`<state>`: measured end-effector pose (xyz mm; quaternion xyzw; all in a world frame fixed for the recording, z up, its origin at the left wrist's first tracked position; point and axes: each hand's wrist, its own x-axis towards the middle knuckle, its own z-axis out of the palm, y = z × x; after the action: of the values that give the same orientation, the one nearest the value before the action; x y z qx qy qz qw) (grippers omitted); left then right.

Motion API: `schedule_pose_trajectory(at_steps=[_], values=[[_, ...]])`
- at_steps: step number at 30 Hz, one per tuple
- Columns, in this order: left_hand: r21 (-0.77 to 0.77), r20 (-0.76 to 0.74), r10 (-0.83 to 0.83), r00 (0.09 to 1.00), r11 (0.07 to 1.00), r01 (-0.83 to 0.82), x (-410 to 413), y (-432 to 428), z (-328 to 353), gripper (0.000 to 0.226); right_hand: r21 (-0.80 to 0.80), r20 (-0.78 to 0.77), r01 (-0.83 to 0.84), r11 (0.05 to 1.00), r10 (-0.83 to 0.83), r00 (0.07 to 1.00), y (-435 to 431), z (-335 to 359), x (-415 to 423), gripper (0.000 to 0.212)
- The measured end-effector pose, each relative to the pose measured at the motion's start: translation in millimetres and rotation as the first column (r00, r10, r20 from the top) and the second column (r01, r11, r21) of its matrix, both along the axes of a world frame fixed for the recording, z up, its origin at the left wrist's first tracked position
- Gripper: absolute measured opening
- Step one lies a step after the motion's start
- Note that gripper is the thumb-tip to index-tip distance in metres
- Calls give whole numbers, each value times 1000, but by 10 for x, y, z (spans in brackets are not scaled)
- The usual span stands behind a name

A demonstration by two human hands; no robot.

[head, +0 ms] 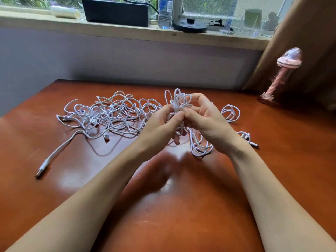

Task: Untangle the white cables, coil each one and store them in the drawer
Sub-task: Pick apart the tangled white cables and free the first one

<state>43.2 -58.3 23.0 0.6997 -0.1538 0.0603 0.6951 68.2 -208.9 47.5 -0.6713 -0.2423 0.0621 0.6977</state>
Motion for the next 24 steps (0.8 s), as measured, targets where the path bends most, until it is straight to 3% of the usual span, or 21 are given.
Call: schedule_pose_trajectory(at_steps=[6,15,24], values=[[7,-7,32,999,999,-32,12,-19,-3,17,-10,13,-49,999,49,999,12,-12,-1,28],[-113,-65,19,998,993,-26,9,-59,16,19,-76,93,-42,996,49,994,-11,-3,39,32],[-306,-142,-214,967,938,163,9,23,60,24,-73,114,-23,997,31,993,-61,-7,60,29]])
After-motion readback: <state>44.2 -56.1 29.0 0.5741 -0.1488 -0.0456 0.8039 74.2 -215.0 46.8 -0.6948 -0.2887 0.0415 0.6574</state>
